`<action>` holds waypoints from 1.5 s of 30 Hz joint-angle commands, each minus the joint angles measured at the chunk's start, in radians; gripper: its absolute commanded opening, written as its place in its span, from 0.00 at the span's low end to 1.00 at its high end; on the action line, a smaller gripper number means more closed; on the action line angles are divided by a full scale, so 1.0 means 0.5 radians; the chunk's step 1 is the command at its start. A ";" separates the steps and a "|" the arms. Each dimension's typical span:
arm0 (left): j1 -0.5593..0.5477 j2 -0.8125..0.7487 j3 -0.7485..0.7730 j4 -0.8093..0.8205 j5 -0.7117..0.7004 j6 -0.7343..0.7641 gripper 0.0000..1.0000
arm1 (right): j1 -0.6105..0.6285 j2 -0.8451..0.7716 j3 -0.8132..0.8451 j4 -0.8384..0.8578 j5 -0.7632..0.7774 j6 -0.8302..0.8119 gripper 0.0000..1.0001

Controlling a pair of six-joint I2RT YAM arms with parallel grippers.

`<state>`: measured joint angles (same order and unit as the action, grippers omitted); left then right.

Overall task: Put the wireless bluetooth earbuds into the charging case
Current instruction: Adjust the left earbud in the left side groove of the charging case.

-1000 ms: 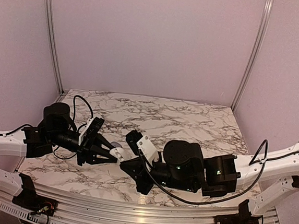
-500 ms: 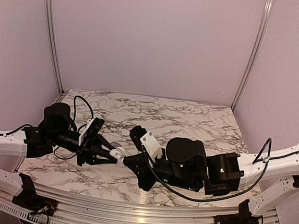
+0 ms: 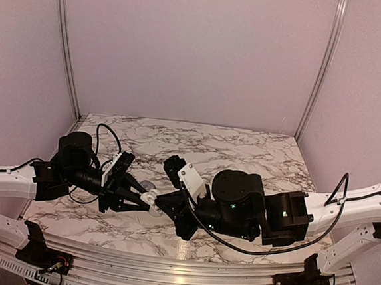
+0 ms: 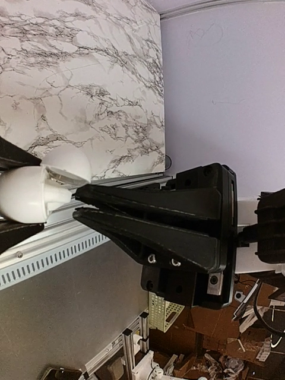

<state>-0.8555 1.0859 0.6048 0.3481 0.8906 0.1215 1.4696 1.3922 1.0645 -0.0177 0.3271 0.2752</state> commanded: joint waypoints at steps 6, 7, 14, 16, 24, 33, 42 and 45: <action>-0.013 0.038 0.048 0.063 0.125 0.035 0.00 | -0.046 -0.006 0.083 0.016 -0.124 -0.054 0.04; -0.013 0.039 0.048 0.064 0.134 0.036 0.00 | -0.048 -0.003 0.082 0.015 -0.126 -0.052 0.04; -0.020 0.046 0.056 0.064 0.177 0.043 0.00 | -0.074 0.028 0.080 0.015 -0.155 -0.053 0.02; -0.023 0.050 0.056 0.063 0.177 0.045 0.00 | -0.078 0.041 0.083 0.017 -0.175 -0.056 0.01; -0.025 0.039 0.054 0.061 0.169 0.050 0.00 | -0.077 0.109 0.079 0.081 -0.264 -0.049 0.00; -0.024 0.022 0.046 0.060 0.164 0.052 0.00 | -0.078 0.186 0.032 0.156 -0.354 -0.020 0.00; -0.024 -0.014 0.038 0.059 0.189 0.054 0.00 | -0.083 0.145 -0.112 0.235 -0.336 0.066 0.00; -0.024 -0.011 0.039 0.062 0.181 0.054 0.00 | -0.085 0.183 -0.137 0.296 -0.385 0.083 0.00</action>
<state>-0.8478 1.1076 0.6003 0.2737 0.9421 0.1390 1.4349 1.4387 1.0218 0.0826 0.1921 0.2874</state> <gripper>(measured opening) 0.199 0.001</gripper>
